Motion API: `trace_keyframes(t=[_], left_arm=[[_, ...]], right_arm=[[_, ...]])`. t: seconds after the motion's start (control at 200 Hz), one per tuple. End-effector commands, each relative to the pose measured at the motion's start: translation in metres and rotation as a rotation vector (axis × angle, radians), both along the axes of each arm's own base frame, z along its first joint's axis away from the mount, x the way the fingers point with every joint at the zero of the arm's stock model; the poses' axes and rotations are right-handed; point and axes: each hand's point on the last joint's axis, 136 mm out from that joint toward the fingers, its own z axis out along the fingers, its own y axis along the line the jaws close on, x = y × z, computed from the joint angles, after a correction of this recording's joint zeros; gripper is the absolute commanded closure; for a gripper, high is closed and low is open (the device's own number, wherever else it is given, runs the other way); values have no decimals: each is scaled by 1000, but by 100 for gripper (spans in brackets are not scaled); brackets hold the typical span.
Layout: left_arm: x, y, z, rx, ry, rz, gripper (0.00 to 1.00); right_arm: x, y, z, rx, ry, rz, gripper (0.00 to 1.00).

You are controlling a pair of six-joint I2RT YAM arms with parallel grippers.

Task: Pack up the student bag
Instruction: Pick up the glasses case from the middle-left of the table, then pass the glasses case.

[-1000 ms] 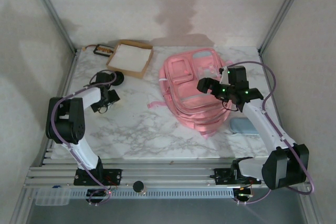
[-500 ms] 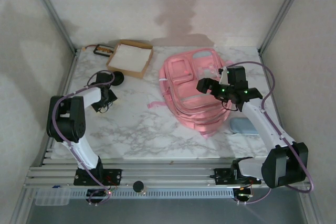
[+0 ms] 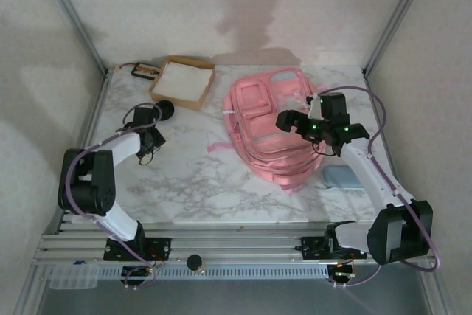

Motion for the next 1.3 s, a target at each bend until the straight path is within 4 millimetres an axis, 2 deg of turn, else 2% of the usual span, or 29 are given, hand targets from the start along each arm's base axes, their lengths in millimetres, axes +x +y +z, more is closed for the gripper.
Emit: trace_keyframes(t=[0.0, 0.07, 0.14, 0.345, 0.461, 0.706, 0.806, 0.901, 1.046, 1.182, 1.292], left_arm=[[0, -23, 26, -2, -72, -118, 56], [-5, -45, 43, 11, -124, -208, 57], [-12, -78, 69, 1, -210, -332, 59], [-43, -198, 160, -78, -565, -774, 67], [-64, -253, 190, -127, -695, -970, 67], [-90, -345, 187, -123, -690, -1270, 68], [-95, -373, 187, -127, -689, -1341, 68], [-103, -397, 186, -152, -690, -1402, 68], [-106, -415, 183, -167, -688, -1447, 69], [-101, -422, 180, -153, -679, -1461, 68], [-100, -428, 178, -156, -669, -1481, 66]], right_arm=[[-5, -3, 2, 30, 12, 25, 1], [-7, -7, 6, 53, 17, 18, 1], [-11, -8, 12, 90, 31, 20, 1], [-29, 9, 34, 278, 72, 74, 1], [-37, 20, 48, 352, 66, 104, 1], [-45, 56, 67, 410, 77, 196, 1], [-37, 57, 57, 400, 99, 147, 1], [-31, 60, 50, 427, 113, 127, 7], [-22, 55, 34, 390, 135, 92, 24], [-22, 53, 36, 419, 118, 90, 46], [-21, 47, 33, 401, 114, 80, 54]])
